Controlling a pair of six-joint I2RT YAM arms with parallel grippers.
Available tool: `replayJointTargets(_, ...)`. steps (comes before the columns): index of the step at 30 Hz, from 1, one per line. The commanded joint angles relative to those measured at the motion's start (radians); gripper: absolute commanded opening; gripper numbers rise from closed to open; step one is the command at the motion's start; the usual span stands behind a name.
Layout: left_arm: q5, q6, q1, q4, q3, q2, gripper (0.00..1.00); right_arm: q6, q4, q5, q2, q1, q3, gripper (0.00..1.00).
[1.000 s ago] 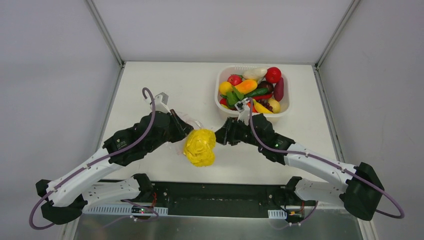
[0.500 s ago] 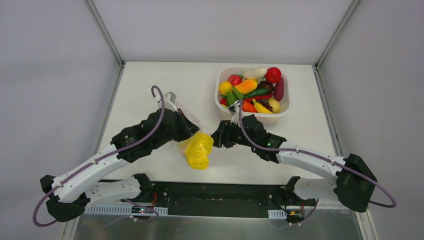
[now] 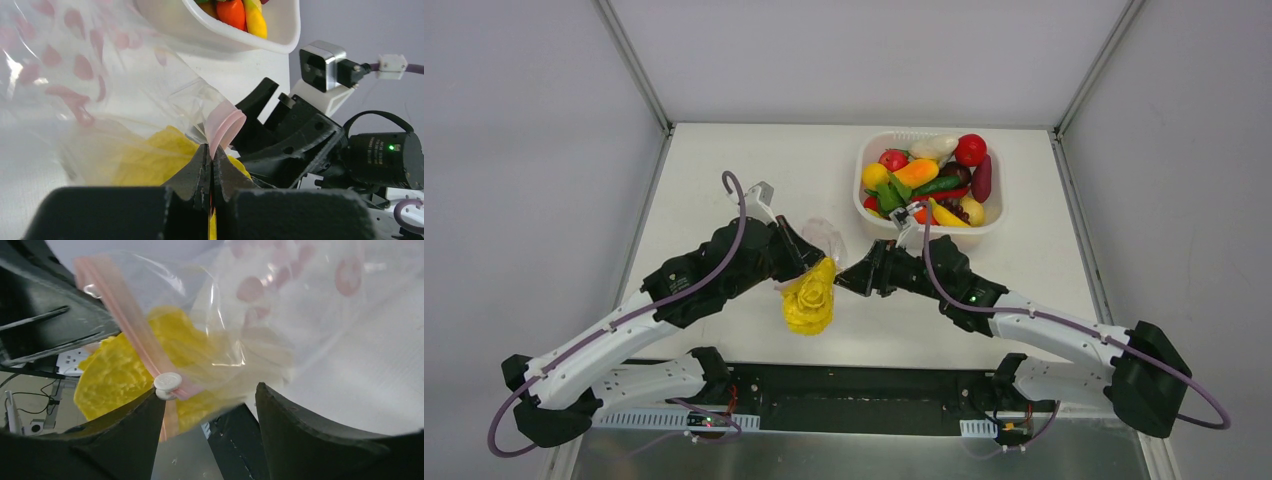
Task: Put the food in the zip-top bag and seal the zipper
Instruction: Adjust the zipper food storage bag at the center of the board.
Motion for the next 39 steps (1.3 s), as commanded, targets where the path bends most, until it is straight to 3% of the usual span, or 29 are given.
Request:
replayJointTargets(1, -0.011, -0.014, 0.006, 0.016, -0.004, -0.006, 0.00, 0.007, 0.170, 0.014, -0.069, 0.006, -0.007, 0.69)
replayJointTargets(10, 0.028, -0.017, 0.006, 0.043, 0.004, 0.014, 0.00, 0.020, 0.156, 0.018, -0.031, 0.011, -0.009, 0.67)
replayJointTargets(18, 0.041, -0.017, 0.007, 0.045, 0.001, 0.020, 0.00, 0.002, 0.089, 0.150, -0.028, 0.010, 0.011, 0.34)
replayJointTargets(20, 0.026, -0.017, 0.007, 0.037, -0.004, 0.008, 0.00, -0.020, 0.078, 0.149, -0.045, 0.011, 0.017, 0.34)
replayJointTargets(23, -0.007, -0.010, 0.006, 0.010, -0.003, -0.014, 0.00, -0.056, 0.029, 0.138, -0.066, 0.010, 0.036, 0.52)
replayJointTargets(24, -0.019, -0.007, 0.006, -0.001, 0.000, -0.020, 0.00, -0.063, 0.007, 0.143, -0.073, 0.010, 0.043, 0.53)
replayJointTargets(32, -0.037, 0.007, 0.008, -0.028, 0.004, -0.047, 0.00, -0.104, -0.024, 0.156, -0.069, 0.009, 0.062, 0.27)
replayJointTargets(37, -0.018, 0.019, 0.007, -0.037, 0.014, -0.042, 0.00, -0.128, -0.061, 0.185, -0.063, 0.009, 0.102, 0.26)
replayJointTargets(39, -0.014, 0.023, 0.007, -0.049, 0.021, -0.036, 0.00, -0.154, -0.067, 0.172, -0.072, 0.008, 0.113, 0.31)
